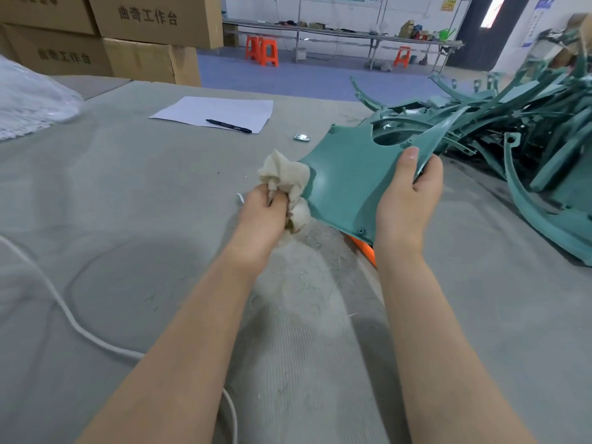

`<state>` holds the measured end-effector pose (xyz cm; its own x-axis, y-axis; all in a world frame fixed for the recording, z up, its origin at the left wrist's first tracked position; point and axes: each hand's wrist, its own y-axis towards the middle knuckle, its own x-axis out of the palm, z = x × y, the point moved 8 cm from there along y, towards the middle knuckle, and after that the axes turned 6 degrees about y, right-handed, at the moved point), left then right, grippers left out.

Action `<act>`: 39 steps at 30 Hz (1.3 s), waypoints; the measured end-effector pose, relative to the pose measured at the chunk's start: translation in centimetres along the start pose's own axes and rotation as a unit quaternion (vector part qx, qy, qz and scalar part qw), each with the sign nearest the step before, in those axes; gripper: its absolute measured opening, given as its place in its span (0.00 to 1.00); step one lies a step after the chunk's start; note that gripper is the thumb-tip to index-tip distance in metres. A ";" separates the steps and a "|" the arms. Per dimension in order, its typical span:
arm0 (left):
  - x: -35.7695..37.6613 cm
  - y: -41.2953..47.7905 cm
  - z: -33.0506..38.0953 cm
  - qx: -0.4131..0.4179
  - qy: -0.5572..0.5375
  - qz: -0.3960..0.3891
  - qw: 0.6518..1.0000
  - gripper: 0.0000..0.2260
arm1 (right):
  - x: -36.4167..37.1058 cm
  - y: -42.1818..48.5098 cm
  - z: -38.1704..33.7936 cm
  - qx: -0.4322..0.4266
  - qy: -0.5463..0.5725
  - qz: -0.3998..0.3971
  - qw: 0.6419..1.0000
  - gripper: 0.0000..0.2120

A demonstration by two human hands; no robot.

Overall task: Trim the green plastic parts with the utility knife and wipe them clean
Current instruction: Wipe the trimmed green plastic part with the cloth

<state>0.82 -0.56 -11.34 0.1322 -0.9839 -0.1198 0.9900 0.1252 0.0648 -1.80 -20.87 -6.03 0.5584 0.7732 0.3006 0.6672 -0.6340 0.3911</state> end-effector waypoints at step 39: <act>0.2 0.6 0.3 0.042 -0.017 -0.013 0.999 0.08 | 4.3 -2.6 1.3 0.196 0.097 -0.317 0.923 0.05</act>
<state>1.40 -0.77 -11.03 0.1036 -0.9906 -0.0892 0.9853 0.0899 0.1456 -0.47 -15.94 -6.92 -0.0785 0.9554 0.2846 0.9777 0.0179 0.2093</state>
